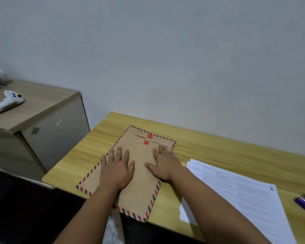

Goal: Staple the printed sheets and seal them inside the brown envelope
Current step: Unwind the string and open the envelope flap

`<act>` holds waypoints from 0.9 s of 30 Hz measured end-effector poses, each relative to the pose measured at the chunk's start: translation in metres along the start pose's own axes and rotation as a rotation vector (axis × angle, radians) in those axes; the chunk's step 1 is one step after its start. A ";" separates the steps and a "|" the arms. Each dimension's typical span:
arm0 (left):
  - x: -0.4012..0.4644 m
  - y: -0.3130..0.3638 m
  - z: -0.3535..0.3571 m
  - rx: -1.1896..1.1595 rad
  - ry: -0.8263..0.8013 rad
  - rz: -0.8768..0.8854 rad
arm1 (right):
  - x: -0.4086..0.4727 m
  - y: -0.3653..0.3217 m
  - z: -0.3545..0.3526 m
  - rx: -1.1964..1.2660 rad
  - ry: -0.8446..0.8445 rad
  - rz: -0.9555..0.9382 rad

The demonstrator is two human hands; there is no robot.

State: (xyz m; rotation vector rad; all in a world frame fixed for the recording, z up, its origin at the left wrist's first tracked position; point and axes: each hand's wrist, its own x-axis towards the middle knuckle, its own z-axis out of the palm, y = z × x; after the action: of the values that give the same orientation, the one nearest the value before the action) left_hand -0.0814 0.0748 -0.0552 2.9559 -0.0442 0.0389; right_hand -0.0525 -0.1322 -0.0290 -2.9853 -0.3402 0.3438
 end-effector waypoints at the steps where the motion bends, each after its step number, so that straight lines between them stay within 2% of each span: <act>1: -0.008 0.003 0.001 0.001 -0.005 0.004 | -0.008 0.002 0.002 0.007 -0.004 0.001; 9: -0.033 0.014 -0.005 -0.003 -0.035 -0.014 | -0.032 -0.001 -0.002 0.038 0.003 0.039; 14: 0.003 0.002 -0.029 0.026 0.159 -0.026 | -0.006 -0.012 -0.027 0.087 0.235 0.017; 17: 0.040 -0.006 -0.030 -0.013 0.199 0.013 | 0.024 -0.023 -0.036 0.122 0.276 -0.059; 21: 0.082 -0.018 -0.023 -0.043 0.162 0.161 | 0.063 -0.033 -0.041 0.066 0.189 -0.070; 24: 0.098 -0.023 -0.014 -0.057 0.029 0.298 | 0.078 -0.036 -0.034 0.025 0.180 -0.083; 27: 0.100 -0.026 -0.004 -0.065 -0.022 0.317 | 0.077 -0.037 -0.028 -0.054 0.171 -0.163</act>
State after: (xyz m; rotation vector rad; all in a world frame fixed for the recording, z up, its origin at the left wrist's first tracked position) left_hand 0.0190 0.0983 -0.0534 2.8541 -0.5055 0.0476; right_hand 0.0200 -0.0808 -0.0128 -2.9843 -0.5768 0.0628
